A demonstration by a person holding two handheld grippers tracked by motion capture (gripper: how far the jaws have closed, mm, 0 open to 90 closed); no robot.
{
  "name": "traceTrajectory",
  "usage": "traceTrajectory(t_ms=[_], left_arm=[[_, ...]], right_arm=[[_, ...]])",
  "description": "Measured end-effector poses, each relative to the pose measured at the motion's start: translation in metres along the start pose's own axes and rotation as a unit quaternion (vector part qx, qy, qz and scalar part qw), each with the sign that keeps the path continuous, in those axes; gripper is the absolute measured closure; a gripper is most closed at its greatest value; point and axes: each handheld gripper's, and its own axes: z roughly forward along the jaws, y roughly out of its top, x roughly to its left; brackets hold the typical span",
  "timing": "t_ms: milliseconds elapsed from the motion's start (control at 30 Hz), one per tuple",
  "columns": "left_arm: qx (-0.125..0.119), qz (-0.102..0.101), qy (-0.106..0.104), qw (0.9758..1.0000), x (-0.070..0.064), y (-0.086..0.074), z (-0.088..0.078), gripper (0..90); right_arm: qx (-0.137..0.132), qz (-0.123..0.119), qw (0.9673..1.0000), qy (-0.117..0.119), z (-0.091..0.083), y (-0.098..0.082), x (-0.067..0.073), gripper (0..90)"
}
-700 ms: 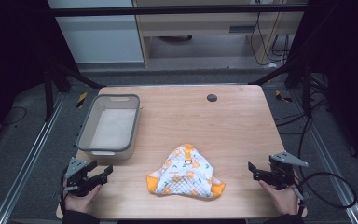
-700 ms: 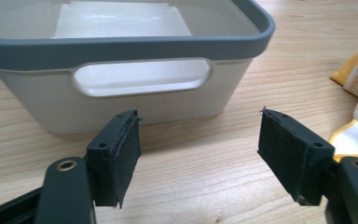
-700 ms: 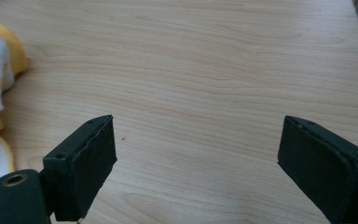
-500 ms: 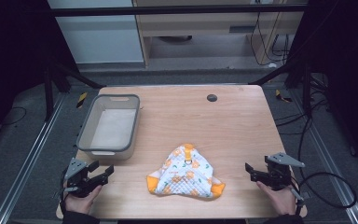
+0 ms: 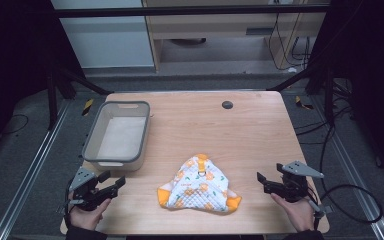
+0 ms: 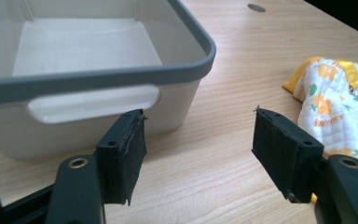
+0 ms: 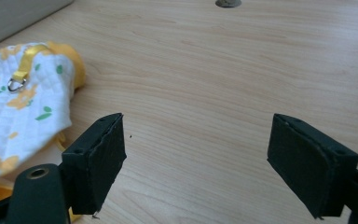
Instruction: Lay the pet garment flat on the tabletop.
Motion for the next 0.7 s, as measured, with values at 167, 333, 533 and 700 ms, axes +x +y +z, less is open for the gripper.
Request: traceTrajectory(t_ms=[167, 333, 533, 700], left_arm=[[-0.009, 0.005, -0.009, 0.9999, -0.005, 0.011, -0.002, 34.8], [-0.023, 0.013, -0.021, 0.9994, -0.01, 0.026, 0.0, 34.6], [-0.032, 0.027, -0.032, 0.9986, -0.023, 0.045, 0.01, 34.3], [-0.027, 0.042, -0.042, 0.9979, -0.037, 0.056, 0.023, 34.0]], right_arm=[[-0.01, -0.008, 0.9998, 0.013, 0.0, 0.013, 0.006, 19.0], [-0.019, -0.013, 0.9995, 0.024, 0.002, 0.027, 0.011, 19.2], [-0.021, -0.02, 0.9988, 0.039, 0.01, 0.043, 0.021, 18.5], [-0.026, -0.024, 0.9982, 0.048, 0.018, 0.053, 0.027, 18.5]])
